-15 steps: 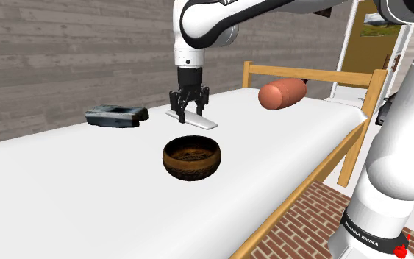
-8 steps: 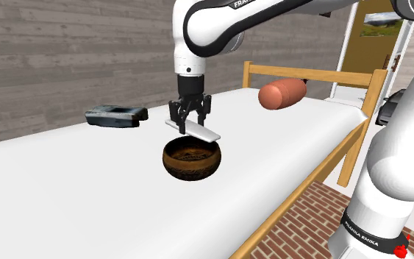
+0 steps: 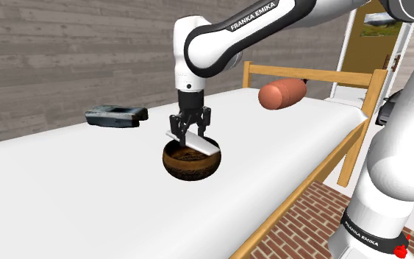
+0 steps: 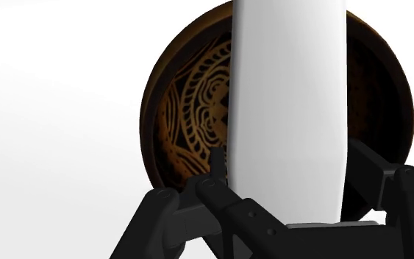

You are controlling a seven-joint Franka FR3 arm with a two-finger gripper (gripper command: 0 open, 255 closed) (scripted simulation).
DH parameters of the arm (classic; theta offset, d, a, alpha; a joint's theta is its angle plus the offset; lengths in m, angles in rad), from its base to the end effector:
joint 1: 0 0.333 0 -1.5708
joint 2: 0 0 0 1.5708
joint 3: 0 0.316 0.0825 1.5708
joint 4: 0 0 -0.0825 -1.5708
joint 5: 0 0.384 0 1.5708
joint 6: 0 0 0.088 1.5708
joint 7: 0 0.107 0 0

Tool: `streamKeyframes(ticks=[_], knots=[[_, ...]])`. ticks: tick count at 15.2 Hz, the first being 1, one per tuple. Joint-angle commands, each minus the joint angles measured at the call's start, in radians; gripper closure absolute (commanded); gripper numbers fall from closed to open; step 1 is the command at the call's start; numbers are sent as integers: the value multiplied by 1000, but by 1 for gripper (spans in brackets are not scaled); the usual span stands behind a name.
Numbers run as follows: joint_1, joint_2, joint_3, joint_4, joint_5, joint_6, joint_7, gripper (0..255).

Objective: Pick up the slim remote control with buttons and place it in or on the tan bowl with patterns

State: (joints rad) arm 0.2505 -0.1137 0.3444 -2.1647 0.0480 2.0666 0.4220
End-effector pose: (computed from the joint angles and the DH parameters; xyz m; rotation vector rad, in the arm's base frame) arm 0.4235 0.2934 0.4429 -3.1249 -0.2323 -0.0098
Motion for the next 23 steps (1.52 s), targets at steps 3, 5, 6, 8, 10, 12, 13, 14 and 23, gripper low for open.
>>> streamKeyframes(ticks=[3, 5, 6, 8, 10, 12, 13, 14, 23], knots=[[0, 12, 1, -26, -4, 38, 2, 255], [0, 12, 1, -26, -4, 38, 2, 255], [0, 12, 1, -26, -4, 38, 2, 255], [0, 12, 1, -26, -4, 38, 2, 255], [0, 13, 1, -26, -4, 39, 2, 0], [0, 13, 1, -26, -4, 39, 2, 0], [0, 13, 1, -26, -4, 39, 2, 0], [0, 13, 1, -26, -4, 39, 2, 0], [-2, -30, -6, 61, 8, -89, -8, 0]])
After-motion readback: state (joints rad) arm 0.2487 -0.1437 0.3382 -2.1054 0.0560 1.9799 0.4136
